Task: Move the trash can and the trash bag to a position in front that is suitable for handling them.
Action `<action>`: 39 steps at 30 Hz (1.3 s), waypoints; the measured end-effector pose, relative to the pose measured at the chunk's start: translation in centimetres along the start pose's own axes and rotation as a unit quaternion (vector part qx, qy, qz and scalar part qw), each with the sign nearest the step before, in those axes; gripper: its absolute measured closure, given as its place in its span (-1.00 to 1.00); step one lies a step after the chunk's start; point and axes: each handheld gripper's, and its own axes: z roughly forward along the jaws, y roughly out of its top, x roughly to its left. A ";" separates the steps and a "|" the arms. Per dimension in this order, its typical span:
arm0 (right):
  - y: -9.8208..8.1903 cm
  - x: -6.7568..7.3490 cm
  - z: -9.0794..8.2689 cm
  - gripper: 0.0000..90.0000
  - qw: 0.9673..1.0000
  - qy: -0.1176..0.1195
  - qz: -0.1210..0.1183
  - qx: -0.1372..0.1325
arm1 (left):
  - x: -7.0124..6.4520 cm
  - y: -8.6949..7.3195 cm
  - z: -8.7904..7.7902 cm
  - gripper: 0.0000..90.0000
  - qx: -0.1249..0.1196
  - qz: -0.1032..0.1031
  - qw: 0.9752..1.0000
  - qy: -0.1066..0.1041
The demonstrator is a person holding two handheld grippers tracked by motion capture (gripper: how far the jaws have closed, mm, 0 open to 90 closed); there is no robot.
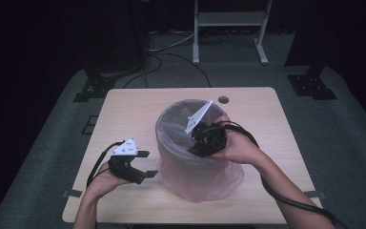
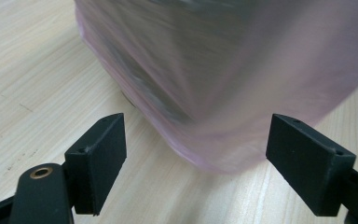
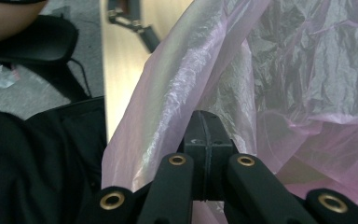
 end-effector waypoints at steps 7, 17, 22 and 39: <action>0.0 0.6 -1.2 0.99 1.000 0.008 -0.024 0.000 | -0.1 0.0 -0.4 -0.58 -0.005 0.004 1.000 0.001; 2.9 -3.4 0.3 0.99 0.998 -0.035 -0.006 0.043 | 0.0 -0.1 -0.7 -0.59 -0.012 0.001 1.000 0.002; 4.4 -4.9 3.2 0.99 0.995 -0.053 -0.008 0.089 | 0.0 -0.1 -1.1 -0.59 -0.014 0.005 1.000 0.000; 4.3 -5.1 2.5 0.94 0.997 -0.036 -0.001 0.062 | 0.0 0.0 -1.1 -0.63 -0.017 0.003 1.000 -0.002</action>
